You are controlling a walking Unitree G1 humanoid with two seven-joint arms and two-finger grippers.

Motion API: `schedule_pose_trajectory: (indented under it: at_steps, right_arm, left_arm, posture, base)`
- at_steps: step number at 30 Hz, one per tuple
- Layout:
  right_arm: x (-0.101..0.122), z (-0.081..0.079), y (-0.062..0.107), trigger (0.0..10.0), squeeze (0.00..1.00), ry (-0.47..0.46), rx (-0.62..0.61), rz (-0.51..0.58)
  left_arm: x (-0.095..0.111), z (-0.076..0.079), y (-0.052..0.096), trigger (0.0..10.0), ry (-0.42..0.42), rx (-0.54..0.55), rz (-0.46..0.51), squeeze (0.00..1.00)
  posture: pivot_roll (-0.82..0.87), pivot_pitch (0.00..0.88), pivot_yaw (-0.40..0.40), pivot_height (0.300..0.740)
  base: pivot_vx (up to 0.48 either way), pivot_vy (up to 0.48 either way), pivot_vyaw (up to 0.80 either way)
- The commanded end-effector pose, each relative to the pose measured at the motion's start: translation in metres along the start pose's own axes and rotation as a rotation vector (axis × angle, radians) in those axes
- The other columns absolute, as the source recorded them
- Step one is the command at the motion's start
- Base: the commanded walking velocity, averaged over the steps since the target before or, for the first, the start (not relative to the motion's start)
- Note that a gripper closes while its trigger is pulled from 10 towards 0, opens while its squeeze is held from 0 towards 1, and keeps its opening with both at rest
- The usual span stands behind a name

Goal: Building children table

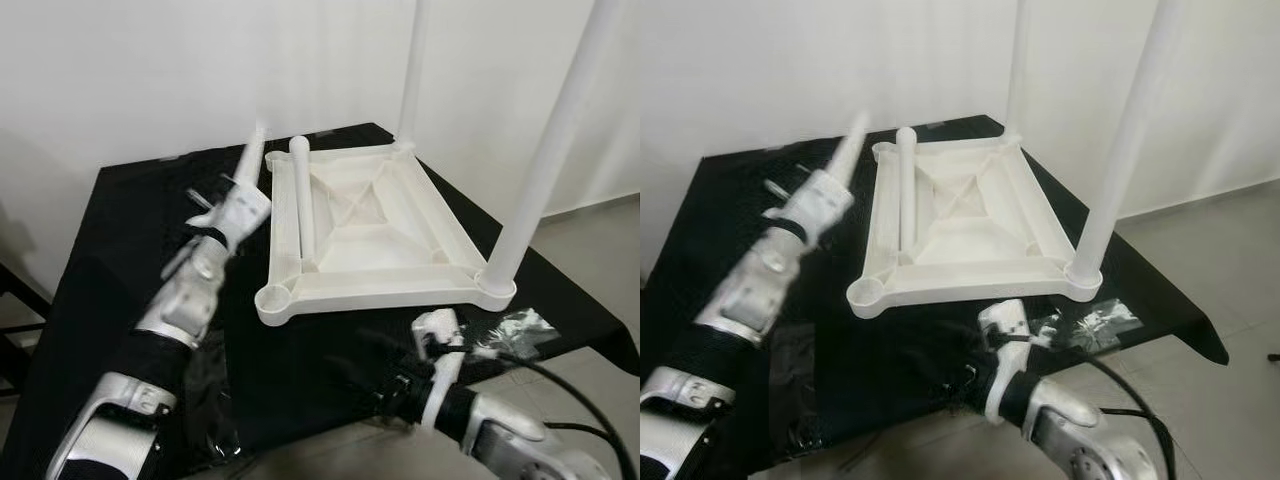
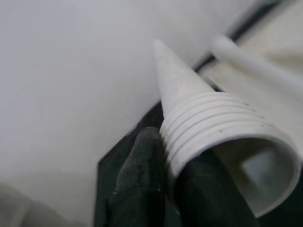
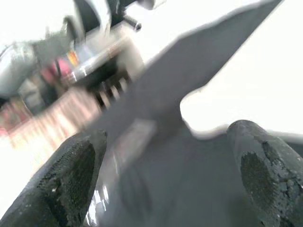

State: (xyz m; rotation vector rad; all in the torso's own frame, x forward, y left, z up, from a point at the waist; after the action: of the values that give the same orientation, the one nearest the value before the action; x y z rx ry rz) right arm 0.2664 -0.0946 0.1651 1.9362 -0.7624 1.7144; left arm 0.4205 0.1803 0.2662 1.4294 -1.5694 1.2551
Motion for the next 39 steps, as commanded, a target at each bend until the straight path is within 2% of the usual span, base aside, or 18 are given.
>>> schedule_pose_trajectory:
  at_steps: [1, 2, 3, 4, 6, 7, 8, 10, 15, 16, 18, 19, 20, 21, 22, 24, 32, 39]
  right_arm:
    - [0.008, -0.002, 0.000, 10.0, 0.00, -0.003, 0.014, 0.043]
    - [0.030, -0.003, -0.001, 10.0, 0.00, -0.022, 0.054, 0.145]
    - [0.038, -0.004, 0.000, 10.0, 0.00, -0.026, 0.074, 0.181]
    - [0.038, -0.004, 0.000, 10.0, 0.00, -0.026, 0.074, 0.181]
    - [0.056, -0.005, 0.000, 10.0, 0.00, -0.047, 0.115, 0.270]
    - [0.068, -0.005, 0.001, 10.0, 0.00, -0.077, 0.129, 0.337]
    - [0.076, -0.005, 0.001, 10.0, 0.00, -0.098, 0.139, 0.385]
    - [0.092, -0.003, 0.004, 10.0, 0.00, -0.149, 0.154, 0.478]
    - [0.104, -0.008, 0.007, 10.0, 0.00, -0.178, 0.203, 0.539]
    - [0.104, -0.011, 0.008, 10.0, 0.00, -0.180, 0.224, 0.540]
    - [0.104, -0.011, 0.008, 10.0, 0.00, -0.180, 0.224, 0.540]
    - [0.108, -0.015, 0.009, 10.0, 0.00, -0.200, 0.261, 0.563]
    - [0.108, -0.015, 0.009, 10.0, 0.00, -0.200, 0.261, 0.563]
    - [0.114, -0.020, 0.013, 10.0, 0.00, -0.230, 0.314, 0.603]
    - [0.114, -0.020, 0.013, 10.0, 0.00, -0.230, 0.314, 0.603]
    - [0.125, -0.034, 0.021, 10.0, 0.00, -0.255, 0.436, 0.651]
    - [0.130, -0.047, 0.027, 10.0, 0.00, -0.267, 0.546, 0.658]
    - [0.132, -0.051, 0.027, 10.0, 0.00, -0.267, 0.581, 0.661]
  left_arm:
    - [0.003, -0.013, 0.002, 0.0, 0.039, 0.019, 0.021, 0.00]
    - [0.023, -0.043, 0.006, 0.0, 0.338, 0.036, 0.122, 0.00]
    - [0.032, -0.054, 0.009, 0.0, 0.462, 0.032, 0.174, 0.00]
    - [0.032, -0.054, 0.009, 0.0, 0.462, 0.032, 0.174, 0.00]
    - [0.045, -0.067, 0.013, 0.0, 0.844, -0.068, 0.239, 0.00]
    - [0.058, -0.074, 0.018, 0.0, 1.093, -0.163, 0.312, 0.00]
    - [0.068, -0.080, 0.025, 0.0, 1.251, -0.238, 0.381, 0.00]
    - [0.083, -0.086, 0.040, 0.0, 1.414, -0.366, 0.491, 0.00]
    - [0.093, -0.075, 0.078, 0.0, 1.544, -0.646, 0.611, 0.00]
    - [0.093, -0.068, 0.088, 0.0, 1.614, -0.721, 0.623, 0.00]
    - [0.093, -0.068, 0.088, 0.0, 1.614, -0.721, 0.623, 0.00]
    - [0.093, -0.049, 0.103, 0.0, 1.631, -0.835, 0.598, 0.00]
    - [0.093, -0.049, 0.103, 0.0, 1.631, -0.835, 0.598, 0.00]
    - [0.092, -0.026, 0.118, 0.0, 1.623, -0.959, 0.549, 0.00]
    - [0.092, -0.026, 0.118, 0.0, 1.623, -0.959, 0.549, 0.00]
    - [0.087, 0.009, 0.145, 0.0, 1.631, -1.150, 0.446, 0.00]
    - [0.083, 0.036, 0.178, 0.0, 1.674, -1.363, 0.279, 0.00]
    - [0.083, 0.050, 0.195, 0.0, 1.701, -1.442, 0.204, 0.00]
  posture:
    - [-0.13, 0.002, 0.023, 0.740]
    - [-0.12, 0.000, 0.011, 0.740]
    - [-0.12, 0.000, 0.011, 0.740]
    - [-0.12, 0.000, 0.011, 0.740]
    - [-0.12, 0.000, 0.007, 0.740]
    - [-0.12, 0.000, 0.008, 0.740]
    - [-0.12, 0.000, 0.008, 0.740]
    - [-0.11, 0.000, 0.006, 0.740]
    - [-0.11, 0.000, 0.002, 0.740]
    - [-0.11, 0.000, 0.000, 0.740]
    - [-0.11, 0.000, 0.000, 0.740]
    - [-0.11, 0.000, -0.003, 0.740]
    - [-0.11, 0.000, -0.003, 0.740]
    - [-0.11, 0.000, -0.004, 0.740]
    - [-0.11, 0.000, -0.004, 0.740]
    - [-0.12, 0.000, -0.004, 0.740]
    - [-0.11, 0.000, -0.004, 0.740]
    - [-0.11, 0.000, -0.005, 0.740]
  base:
    - [0.000, 0.000, 0.00]
    - [0.000, 0.000, 0.00]
    - [0.000, 0.000, 0.00]
    - [0.000, 0.000, 0.00]
    - [0.000, 0.000, 0.00]
    - [0.000, 0.000, 0.00]
    - [0.000, 0.000, 0.00]
    - [0.000, 0.000, 0.00]
    - [0.000, 0.000, 0.00]
    - [0.000, 0.000, 0.00]
    - [0.000, 0.000, 0.00]
    - [0.000, 0.000, 0.00]
    - [0.000, 0.000, 0.00]
    - [0.000, 0.000, 0.00]
    - [0.000, 0.000, 0.00]
    - [0.000, 0.000, 0.00]
    - [0.000, 0.000, 0.00]
    - [0.000, 0.000, 0.00]
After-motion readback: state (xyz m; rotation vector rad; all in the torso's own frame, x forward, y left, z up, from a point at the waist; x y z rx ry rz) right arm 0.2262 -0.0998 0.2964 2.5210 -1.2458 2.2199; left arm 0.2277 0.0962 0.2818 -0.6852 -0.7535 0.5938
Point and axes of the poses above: a point about 5 cm out from each wrist's last joint towards the gripper, its own y axis pointing back from the gripper into the wrist, its own x axis along the axis of the wrist's last joint, z = x × y, the point moved 5 cm from there along -y, pointing out of the wrist towards the gripper, and after that the axes turned 14 degrees about y, right-handed, at the moved point
